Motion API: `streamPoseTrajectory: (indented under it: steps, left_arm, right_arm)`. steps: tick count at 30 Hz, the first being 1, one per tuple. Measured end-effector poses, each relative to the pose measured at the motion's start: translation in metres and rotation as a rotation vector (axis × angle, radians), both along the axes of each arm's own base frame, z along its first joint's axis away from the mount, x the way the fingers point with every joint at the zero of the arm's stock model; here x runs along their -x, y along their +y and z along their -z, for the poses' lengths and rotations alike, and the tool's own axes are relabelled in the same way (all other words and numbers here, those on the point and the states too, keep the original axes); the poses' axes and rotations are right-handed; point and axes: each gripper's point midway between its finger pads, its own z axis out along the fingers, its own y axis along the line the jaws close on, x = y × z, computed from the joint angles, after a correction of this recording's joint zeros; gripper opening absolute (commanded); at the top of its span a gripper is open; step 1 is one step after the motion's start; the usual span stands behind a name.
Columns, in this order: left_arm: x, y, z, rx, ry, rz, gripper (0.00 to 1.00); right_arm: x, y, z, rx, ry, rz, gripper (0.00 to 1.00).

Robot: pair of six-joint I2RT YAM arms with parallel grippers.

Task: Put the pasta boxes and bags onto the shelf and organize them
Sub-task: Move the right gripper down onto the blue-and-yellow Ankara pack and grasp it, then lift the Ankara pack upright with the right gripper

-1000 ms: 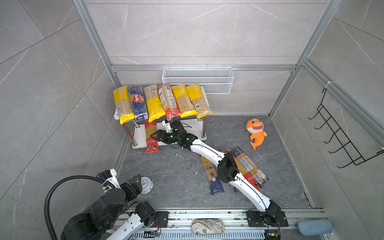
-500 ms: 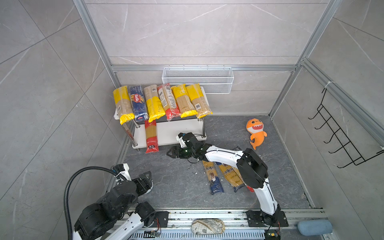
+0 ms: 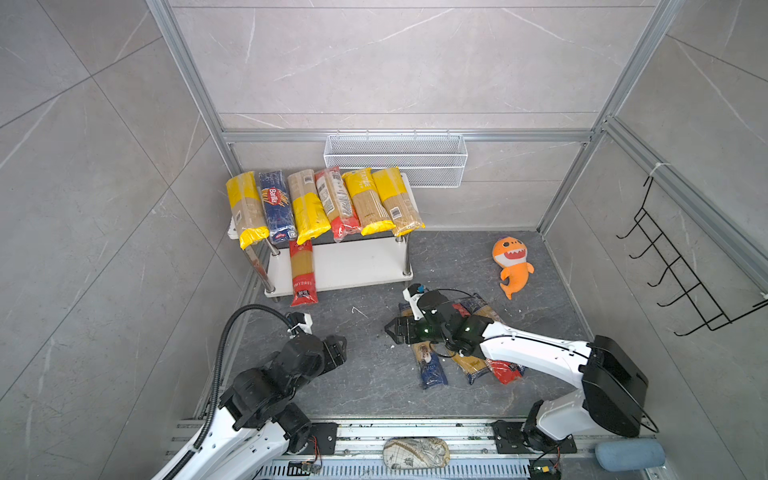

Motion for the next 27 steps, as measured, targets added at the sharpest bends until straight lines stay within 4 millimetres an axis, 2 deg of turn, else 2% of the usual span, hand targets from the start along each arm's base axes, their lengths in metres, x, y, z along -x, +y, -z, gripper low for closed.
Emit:
streamPoseTrajectory:
  steps: [6, 10, 14, 18, 23, 27]
  left_arm:
    - [-0.014, -0.029, 0.018, 0.039, 0.026, 0.045, 0.79]
    - [-0.017, -0.048, 0.026, 0.038, 0.042, 0.087, 0.79]
    - [-0.016, -0.064, 0.032, 0.022, 0.046, 0.13, 0.79]
    - [-0.013, -0.072, 0.034, 0.009, 0.041, 0.157, 0.79]
    - [-0.013, -0.075, 0.031, 0.009, 0.021, 0.161, 0.79]
    - [-0.014, -0.076, 0.03, 0.008, 0.012, 0.159, 0.79]
  right_arm:
    - [0.027, -0.05, 0.051, 0.124, 0.056, 0.052, 0.82]
    - [0.037, -0.07, 0.068, 0.175, 0.066, 0.075, 0.82]
    - [0.039, -0.076, 0.069, 0.19, 0.053, 0.086, 0.82]
    - [0.041, -0.074, 0.073, 0.204, 0.049, 0.084, 0.82]
    - [0.049, -0.074, 0.096, 0.276, 0.076, 0.079, 0.82]
    - [0.051, -0.076, 0.105, 0.311, 0.078, 0.088, 0.81]
